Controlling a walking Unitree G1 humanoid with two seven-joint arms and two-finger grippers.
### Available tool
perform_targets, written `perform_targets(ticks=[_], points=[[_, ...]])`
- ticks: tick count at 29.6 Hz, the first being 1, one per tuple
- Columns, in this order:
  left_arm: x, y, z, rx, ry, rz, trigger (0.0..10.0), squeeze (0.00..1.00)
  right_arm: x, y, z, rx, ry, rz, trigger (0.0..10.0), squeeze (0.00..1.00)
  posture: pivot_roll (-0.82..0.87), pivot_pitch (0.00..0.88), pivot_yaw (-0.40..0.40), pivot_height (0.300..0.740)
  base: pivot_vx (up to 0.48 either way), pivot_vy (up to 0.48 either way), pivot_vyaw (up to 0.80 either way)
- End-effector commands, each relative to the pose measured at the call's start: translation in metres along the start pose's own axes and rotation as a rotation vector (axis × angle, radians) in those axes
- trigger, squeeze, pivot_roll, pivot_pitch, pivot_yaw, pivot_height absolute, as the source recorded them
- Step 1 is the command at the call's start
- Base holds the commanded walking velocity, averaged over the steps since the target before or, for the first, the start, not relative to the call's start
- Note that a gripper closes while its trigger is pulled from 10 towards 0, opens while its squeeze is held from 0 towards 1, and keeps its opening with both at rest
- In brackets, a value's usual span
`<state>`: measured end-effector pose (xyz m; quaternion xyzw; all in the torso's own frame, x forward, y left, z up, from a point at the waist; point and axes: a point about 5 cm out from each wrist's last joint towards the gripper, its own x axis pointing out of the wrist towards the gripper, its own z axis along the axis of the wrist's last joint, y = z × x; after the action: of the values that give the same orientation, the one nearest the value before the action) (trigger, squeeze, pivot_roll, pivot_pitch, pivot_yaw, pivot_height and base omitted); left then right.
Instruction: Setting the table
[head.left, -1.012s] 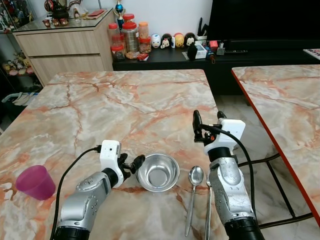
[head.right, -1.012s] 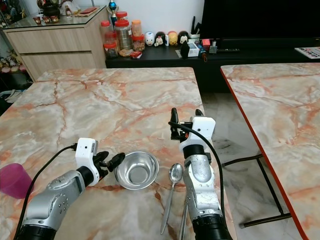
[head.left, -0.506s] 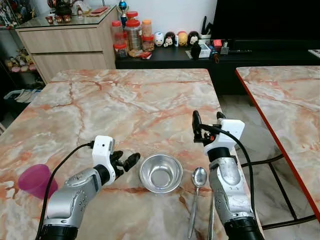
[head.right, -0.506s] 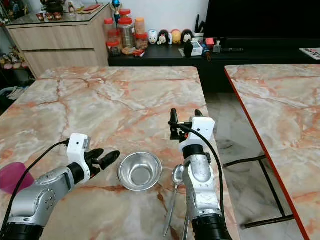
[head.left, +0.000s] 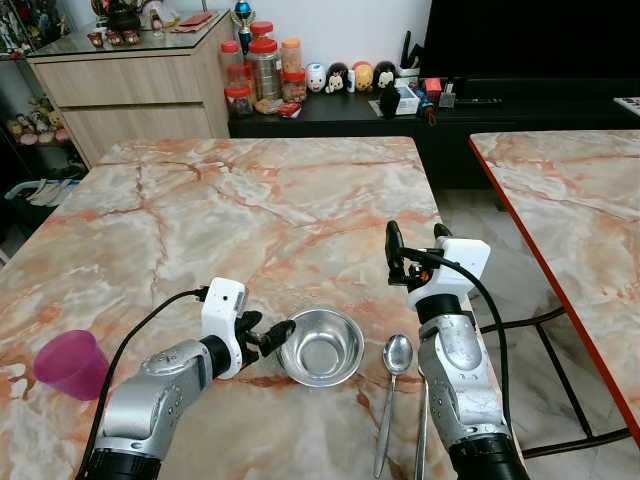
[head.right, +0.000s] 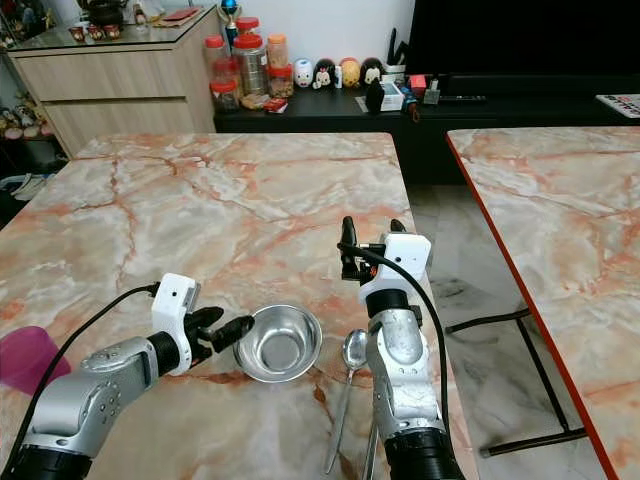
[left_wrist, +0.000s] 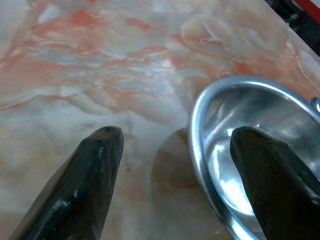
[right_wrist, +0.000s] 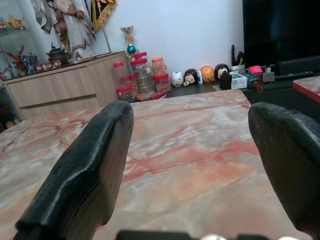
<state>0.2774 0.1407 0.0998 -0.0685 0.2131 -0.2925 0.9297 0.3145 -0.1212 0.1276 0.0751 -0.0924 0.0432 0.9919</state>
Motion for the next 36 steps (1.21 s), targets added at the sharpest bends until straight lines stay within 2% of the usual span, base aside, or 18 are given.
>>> perform_targets(ticks=[1, 13, 29, 30, 31, 32, 33, 34, 36], points=[[-0.002, -0.001, 0.006, 0.055, -0.013, 0.002, 10.0, 0.00, 0.003, 0.002, 0.004, 0.000, -0.006, 0.008, 10.0, 0.00, -0.02, 0.000, 0.025, 0.740, 0.000, 0.000, 0.00], [0.001, -0.008, 0.006, 0.141, 0.019, -0.029, 10.0, 0.00, 0.004, 0.003, 0.004, 0.001, -0.010, 0.010, 10.0, 0.00, -0.02, 0.000, 0.026, 0.740, 0.000, 0.000, 0.00], [0.004, -0.017, 0.005, 0.178, 0.037, -0.083, 10.0, 0.00, 0.004, 0.003, 0.004, 0.002, -0.010, 0.008, 10.0, 0.00, -0.02, 0.000, 0.029, 0.740, 0.000, 0.000, 0.00], [0.005, -0.018, 0.005, 0.180, 0.037, -0.084, 8.4, 0.00, 0.004, 0.003, 0.004, 0.002, -0.010, 0.008, 10.0, 0.00, -0.02, 0.000, 0.029, 0.740, 0.000, 0.000, 0.00], [0.005, -0.018, 0.004, 0.182, 0.039, -0.086, 8.4, 0.00, 0.004, 0.003, 0.004, 0.003, -0.010, 0.009, 10.0, 0.00, -0.02, 0.000, 0.029, 0.740, 0.000, 0.000, 0.00], [0.005, -0.019, 0.004, 0.186, 0.042, -0.089, 4.1, 0.00, 0.004, 0.003, 0.004, 0.002, -0.010, 0.009, 10.0, 0.00, -0.02, 0.000, 0.028, 0.740, 0.000, 0.000, 0.00], [0.006, -0.019, 0.003, 0.191, 0.046, -0.091, 1.2, 0.00, 0.004, 0.003, 0.004, 0.002, -0.009, 0.008, 10.0, 0.00, -0.02, 0.000, 0.028, 0.740, 0.000, 0.000, 0.00], [0.006, -0.020, 0.003, 0.192, 0.048, -0.090, 0.0, 0.00, 0.004, 0.003, 0.004, 0.001, -0.009, 0.008, 10.0, 0.00, -0.02, 0.000, 0.029, 0.740, 0.000, 0.000, 0.00], [0.006, -0.020, 0.003, 0.197, 0.049, -0.096, 0.0, 0.00, 0.004, 0.002, 0.004, 0.001, -0.009, 0.008, 10.0, 0.00, -0.02, 0.000, 0.028, 0.740, 0.000, 0.000, 0.00]])
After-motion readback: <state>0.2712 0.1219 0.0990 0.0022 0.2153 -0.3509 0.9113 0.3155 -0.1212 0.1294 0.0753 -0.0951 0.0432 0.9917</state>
